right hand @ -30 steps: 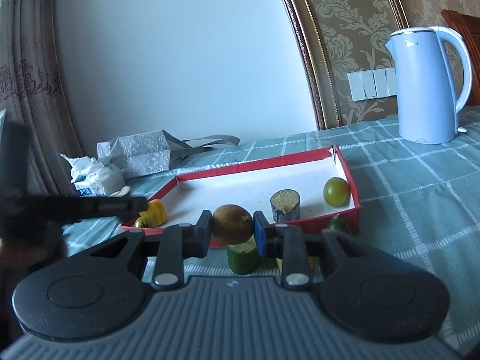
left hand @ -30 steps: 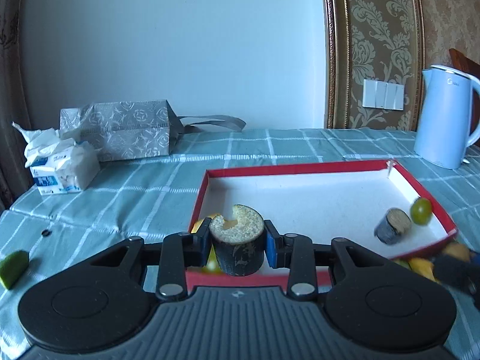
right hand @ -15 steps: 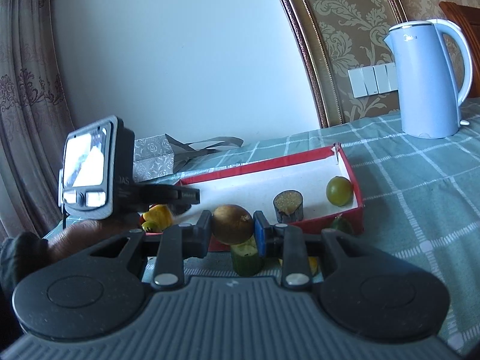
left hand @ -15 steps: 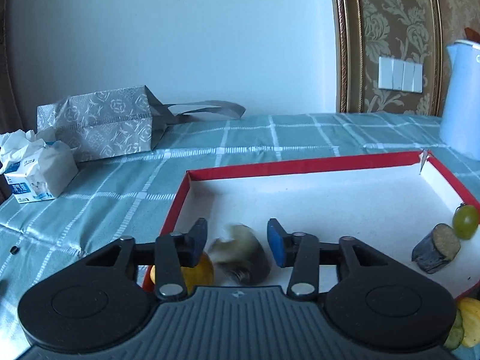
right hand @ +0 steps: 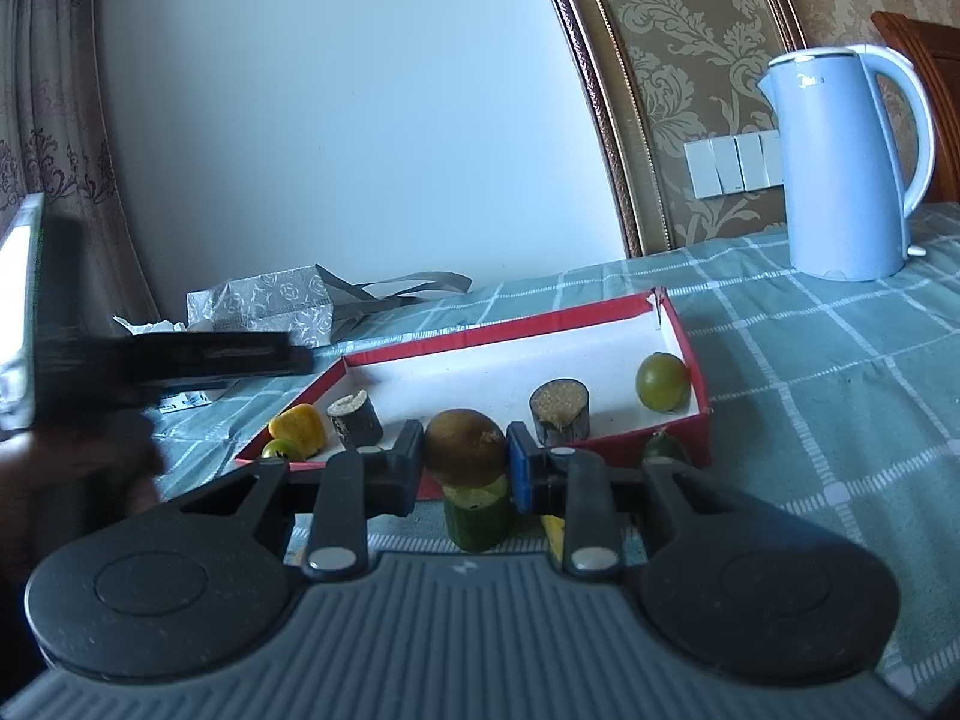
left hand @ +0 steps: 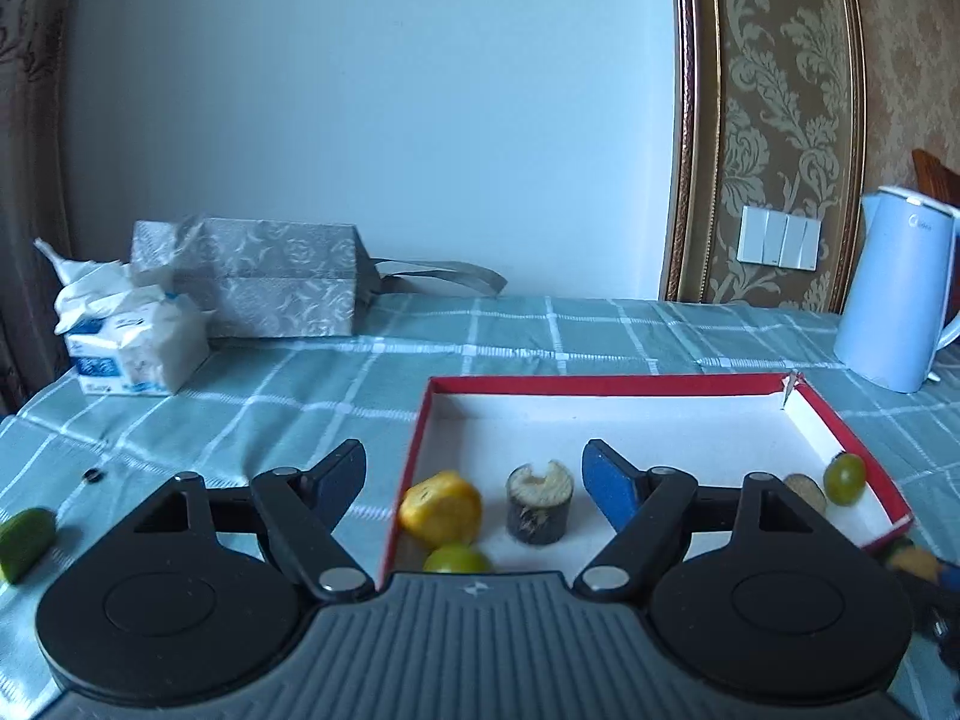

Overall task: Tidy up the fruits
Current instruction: 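Lower the brown round fruit into the tray and open the right tool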

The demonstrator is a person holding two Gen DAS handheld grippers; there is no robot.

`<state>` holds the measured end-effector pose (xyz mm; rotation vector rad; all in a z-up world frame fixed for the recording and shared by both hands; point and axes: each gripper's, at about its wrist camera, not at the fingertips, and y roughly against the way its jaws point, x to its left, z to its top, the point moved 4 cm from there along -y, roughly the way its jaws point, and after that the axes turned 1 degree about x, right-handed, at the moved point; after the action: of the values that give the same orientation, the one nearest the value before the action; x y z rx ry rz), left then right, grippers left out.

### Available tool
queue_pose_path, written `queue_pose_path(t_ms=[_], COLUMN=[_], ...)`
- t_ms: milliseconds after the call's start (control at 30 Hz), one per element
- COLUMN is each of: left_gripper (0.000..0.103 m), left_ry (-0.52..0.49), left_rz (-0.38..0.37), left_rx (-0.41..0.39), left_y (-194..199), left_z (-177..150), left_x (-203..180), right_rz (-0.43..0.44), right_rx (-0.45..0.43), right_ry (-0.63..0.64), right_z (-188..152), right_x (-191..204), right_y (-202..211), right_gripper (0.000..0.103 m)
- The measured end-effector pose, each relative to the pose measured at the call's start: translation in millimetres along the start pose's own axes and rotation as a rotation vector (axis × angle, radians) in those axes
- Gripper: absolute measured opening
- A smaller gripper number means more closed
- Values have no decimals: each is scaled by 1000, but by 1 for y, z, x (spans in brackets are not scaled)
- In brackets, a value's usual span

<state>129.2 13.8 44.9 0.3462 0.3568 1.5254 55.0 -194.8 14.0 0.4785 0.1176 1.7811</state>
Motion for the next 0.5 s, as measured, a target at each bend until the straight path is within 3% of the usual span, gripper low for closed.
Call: queue_pose_path(t_ms=[233,500], left_gripper=[81,81], left_ry=[69,82], left_rz=[24,43], left_rx=[-11,-6], left_y=[47,46], left_z=[-44,-64], left_x=[50,63], right_rz=[0,-24], right_rx=[15,40], right_ry=[26,85], right_z=[-1,8], right_x=[6,22], right_y=[-2,-15], right_gripper=[28,28])
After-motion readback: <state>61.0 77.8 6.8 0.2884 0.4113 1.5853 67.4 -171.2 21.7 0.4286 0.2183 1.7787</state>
